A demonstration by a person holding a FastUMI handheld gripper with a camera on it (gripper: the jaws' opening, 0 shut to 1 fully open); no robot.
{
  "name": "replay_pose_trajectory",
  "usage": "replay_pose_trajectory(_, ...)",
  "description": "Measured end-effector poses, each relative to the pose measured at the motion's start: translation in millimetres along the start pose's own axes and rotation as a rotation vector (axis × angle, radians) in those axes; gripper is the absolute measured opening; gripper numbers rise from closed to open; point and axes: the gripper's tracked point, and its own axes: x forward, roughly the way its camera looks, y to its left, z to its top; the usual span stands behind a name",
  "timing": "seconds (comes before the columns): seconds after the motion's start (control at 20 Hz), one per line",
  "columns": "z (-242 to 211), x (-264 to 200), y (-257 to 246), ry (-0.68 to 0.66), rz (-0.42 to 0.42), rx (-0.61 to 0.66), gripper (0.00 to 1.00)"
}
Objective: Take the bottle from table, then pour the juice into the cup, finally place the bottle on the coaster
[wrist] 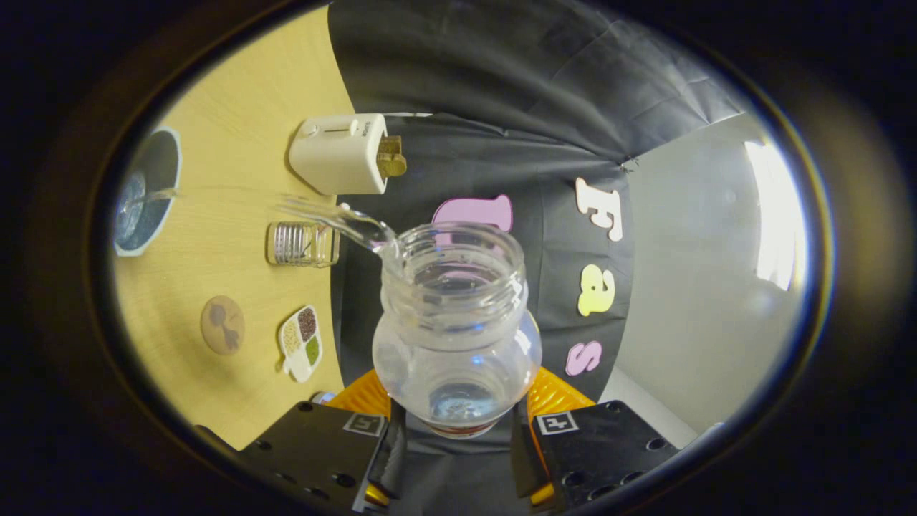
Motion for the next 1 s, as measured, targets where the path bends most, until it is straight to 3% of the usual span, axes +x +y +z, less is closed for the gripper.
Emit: replay_pose_trajectory(1.0,14,28,-36,-0.089,-0.093,-0.046,0.61)
